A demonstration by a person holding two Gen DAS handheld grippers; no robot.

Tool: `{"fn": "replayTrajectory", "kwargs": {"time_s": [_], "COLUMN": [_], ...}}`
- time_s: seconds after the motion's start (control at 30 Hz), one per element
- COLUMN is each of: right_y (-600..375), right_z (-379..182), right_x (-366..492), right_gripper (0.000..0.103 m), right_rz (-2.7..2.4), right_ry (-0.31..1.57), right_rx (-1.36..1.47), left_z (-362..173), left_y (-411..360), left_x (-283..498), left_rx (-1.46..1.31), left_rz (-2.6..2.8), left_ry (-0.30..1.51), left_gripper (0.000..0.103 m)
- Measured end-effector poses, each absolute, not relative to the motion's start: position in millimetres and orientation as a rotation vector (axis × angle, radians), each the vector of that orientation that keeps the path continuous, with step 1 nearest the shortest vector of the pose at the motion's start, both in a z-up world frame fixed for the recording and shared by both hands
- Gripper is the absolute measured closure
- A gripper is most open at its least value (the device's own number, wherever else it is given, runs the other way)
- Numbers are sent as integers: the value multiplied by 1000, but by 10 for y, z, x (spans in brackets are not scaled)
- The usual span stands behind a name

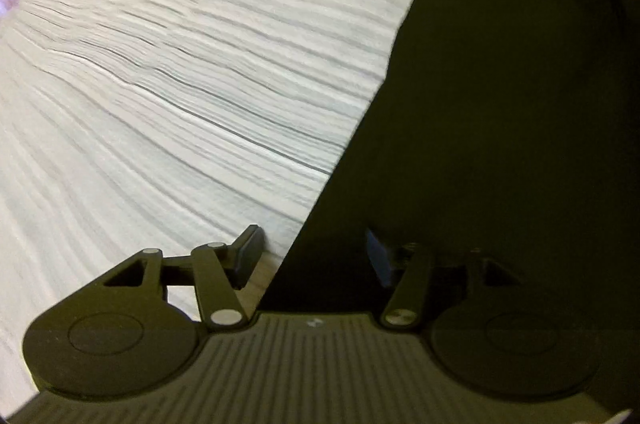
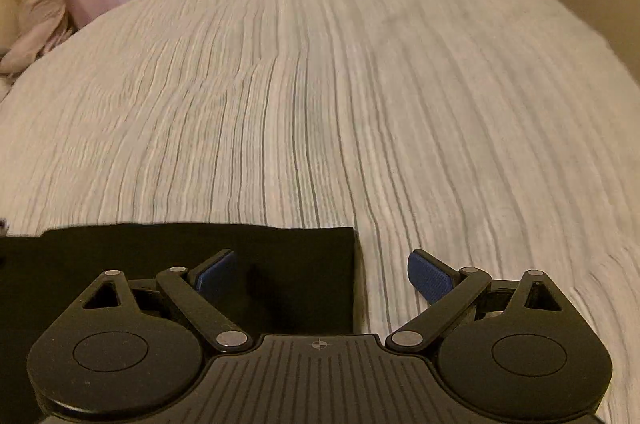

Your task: Fold clothes

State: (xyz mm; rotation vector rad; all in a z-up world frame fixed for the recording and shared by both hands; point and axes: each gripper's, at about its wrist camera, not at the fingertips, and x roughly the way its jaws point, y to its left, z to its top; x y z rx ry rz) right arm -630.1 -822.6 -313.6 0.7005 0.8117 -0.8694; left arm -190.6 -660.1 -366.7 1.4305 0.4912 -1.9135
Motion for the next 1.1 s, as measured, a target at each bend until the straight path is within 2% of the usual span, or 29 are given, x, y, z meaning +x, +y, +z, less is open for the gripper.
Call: {"fn": "replayTrajectory", "kwargs": {"time_s": [0.03,0.1,0.17,0.23,0.3,0.33,0.5,0.6,0.67,0.7,0.73,0.97,1.03,1.1], "right_y": [-8260,-8313,-8321,-8309,-8291,-8284,-8409,-8492,-8453,-8423,-8391,-7593,-7234,-6812], "right_z": [-3197,-3310,-3358,-3360,-3262,-3162,-3068,-3071,-3126,-3133,-3133,-2659,-2561,-2470], "right_x": [-6300,-6314,-6333,-6342,-6367,-6389,-6364,-6335,-6317,-6312,-6317,-6608,-6441,-6280], "right_gripper": [16,28,45,77,91,92,92,91,69,42,31,31,31,31], "right_rz": [-860,-834,-809,-792,-807,-817,-903,-957,-1018,-1058,-1095,-1148,-1098,-1039], "right_ry": [821,817,776,758,758,746,739,746,774,785,792,715,696,697], "right_rx": [706,743,776,796,780,755,722,715,705,691,678,703,709,700], "left_z": [-3730,-3742,-3715,-3596,-3416,-3322,-3306,-3498,-3574,-3588,-3549,-3201,-3057,-3020], "left_y": [-6612,-6607,-6585,-6569,-6601,-6630,-7026,-7136,-7127,-7111,-7053,-6315,-5941,-5516], "left_x": [-1939,-1954,-1957,-1941,-1911,-1893,-2022,-2034,-2003,-1973,-1894,-1293,-1078,-889], "left_rx": [1454,1459,1469,1458,1404,1368,1337,1383,1386,1374,1355,1274,1279,1325], "left_rz": [-1911,-1924,-1930,-1927,-1919,-1915,-1855,-1784,-1734,-1709,-1692,-1604,-1569,-1537], "left_ry": [495,528,539,511,457,427,341,379,389,398,407,463,474,446], "left_gripper": [54,68,95,102,102,101,101,92,81,79,78,70,65,64]}}
